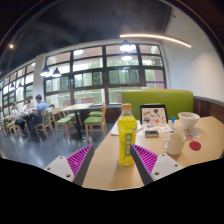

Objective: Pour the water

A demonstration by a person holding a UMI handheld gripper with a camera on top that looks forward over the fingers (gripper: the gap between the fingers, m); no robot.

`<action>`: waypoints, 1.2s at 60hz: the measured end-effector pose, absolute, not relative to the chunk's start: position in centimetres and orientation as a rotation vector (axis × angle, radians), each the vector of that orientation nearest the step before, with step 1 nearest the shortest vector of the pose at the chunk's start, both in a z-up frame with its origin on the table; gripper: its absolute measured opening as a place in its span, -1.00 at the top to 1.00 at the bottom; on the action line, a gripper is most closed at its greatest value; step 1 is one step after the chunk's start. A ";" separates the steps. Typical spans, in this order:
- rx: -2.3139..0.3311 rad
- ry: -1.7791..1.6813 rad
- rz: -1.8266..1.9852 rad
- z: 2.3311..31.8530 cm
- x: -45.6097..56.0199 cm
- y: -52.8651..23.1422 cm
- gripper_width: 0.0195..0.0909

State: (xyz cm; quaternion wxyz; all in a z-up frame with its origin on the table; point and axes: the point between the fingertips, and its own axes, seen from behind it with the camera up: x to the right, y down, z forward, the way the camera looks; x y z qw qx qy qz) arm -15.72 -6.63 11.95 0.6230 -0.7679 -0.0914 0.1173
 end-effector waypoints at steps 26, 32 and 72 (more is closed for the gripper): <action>-1.694 -0.220 0.109 8.8 -13.8 9.0 -0.19; -1.668 -0.181 0.131 8.6 -14.2 9.8 0.41; -1.317 0.812 1.291 15.6 -5.4 12.4 0.75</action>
